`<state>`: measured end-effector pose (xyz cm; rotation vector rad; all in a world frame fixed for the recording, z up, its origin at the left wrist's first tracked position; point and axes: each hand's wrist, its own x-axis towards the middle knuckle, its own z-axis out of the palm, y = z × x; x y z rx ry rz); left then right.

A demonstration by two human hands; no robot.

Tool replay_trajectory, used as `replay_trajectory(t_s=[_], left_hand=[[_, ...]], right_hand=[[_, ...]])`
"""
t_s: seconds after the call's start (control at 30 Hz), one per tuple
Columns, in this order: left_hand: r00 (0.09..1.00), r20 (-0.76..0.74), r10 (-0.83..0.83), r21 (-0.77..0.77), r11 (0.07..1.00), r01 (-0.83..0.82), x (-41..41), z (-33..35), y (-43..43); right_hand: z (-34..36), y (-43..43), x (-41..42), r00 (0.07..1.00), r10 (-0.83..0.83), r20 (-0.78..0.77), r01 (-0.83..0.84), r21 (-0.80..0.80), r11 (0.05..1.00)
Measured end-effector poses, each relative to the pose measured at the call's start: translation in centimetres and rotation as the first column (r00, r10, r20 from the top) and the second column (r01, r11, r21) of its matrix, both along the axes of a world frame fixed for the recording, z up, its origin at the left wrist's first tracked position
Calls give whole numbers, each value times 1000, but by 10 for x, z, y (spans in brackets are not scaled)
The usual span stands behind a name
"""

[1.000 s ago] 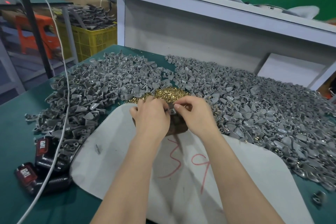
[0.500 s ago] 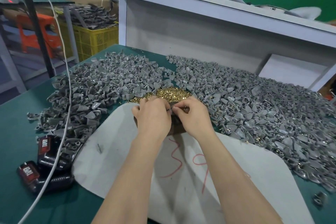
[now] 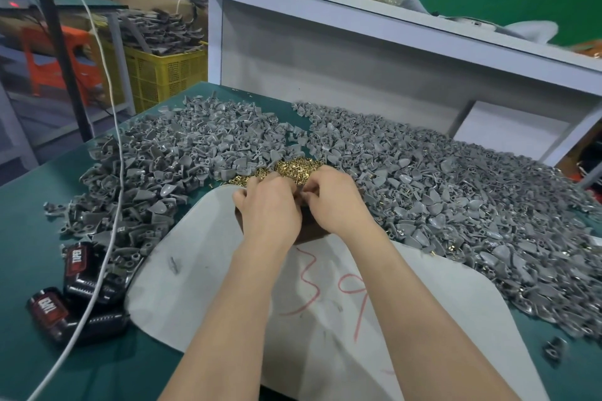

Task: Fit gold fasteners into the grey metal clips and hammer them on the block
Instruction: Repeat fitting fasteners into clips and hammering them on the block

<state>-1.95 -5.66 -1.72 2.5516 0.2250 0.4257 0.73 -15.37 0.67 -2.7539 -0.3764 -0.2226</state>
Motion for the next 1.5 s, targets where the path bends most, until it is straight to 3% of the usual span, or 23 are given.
replay_trajectory(t_s=[0.13, 0.2, 0.27, 0.3, 0.4, 0.43, 0.5, 0.6, 0.67, 0.77, 0.9, 1.03, 1.2, 1.27, 1.37, 1.43, 1.5], left_hand=[[1000, 0, -4, -40, 999, 4, -1, 0, 0], [1000, 1, 3, -52, 999, -3, -2, 0, 1], [1000, -2, 2, -61, 998, -3, -1, 0, 1], [1000, -7, 0, -67, 998, -1, 0, 0, 1], [1000, -13, -4, -59, 998, 3, 0, 0, 1], [1000, -13, -7, -57, 998, 6, 0, 0, 1], [1000, -12, -13, -63, 998, 12, -1, 0, 0], [1000, -8, -15, -67, 998, 15, -2, 0, 1], [1000, -4, -11, -66, 998, 11, -2, 0, 1], [1000, -6, -1, -76, 997, 0, -2, -1, 1], [1000, -17, 19, -78, 997, -20, -1, -2, 2], [1000, 4, 12, -75, 997, -12, 1, -4, 2], [1000, 14, 6, -68, 998, -5, 2, -3, 2], [1000, 19, 10, -70, 998, -9, 2, -3, 1], [999, 33, 21, -87, 996, -18, 3, -4, 1], [999, 26, 23, -104, 994, -20, 2, -4, 0], [999, 31, 15, -90, 996, -12, 2, -3, 0]], right_hand=[[-4, -9, 0, 999, 40, -13, -39, 52, 998], [-7, -19, -4, 999, 41, -21, -36, 220, 975], [-8, -38, -6, 996, -77, -33, 84, 356, 931], [-8, -49, -7, 985, -163, -51, 171, 303, 938], [-11, -71, -15, 910, -351, -221, 323, -151, 934], [-15, -71, -18, 887, -370, -277, 316, -222, 922], [-22, -68, -19, 882, -366, -297, 316, -201, 927], [-22, -70, -17, 901, -350, -257, 343, -73, 936], [-15, -77, -17, 910, -347, -227, 376, 98, 922], [-3, -80, -22, 954, -275, -122, 300, 302, 905], [6, -70, -34, 976, -193, 100, 159, 272, 949], [16, -60, -49, 922, -186, 339, 95, 269, 959], [14, -53, -52, 989, -97, 112, 99, -14, 995], [16, -56, -52, 974, -117, 195, 110, 46, 993], [17, -55, -53, 912, -181, 369, 82, 268, 960], [15, -51, -54, 886, -185, 425, 75, 262, 962], [10, -45, -57, 917, -132, 377, 61, 194, 979]])
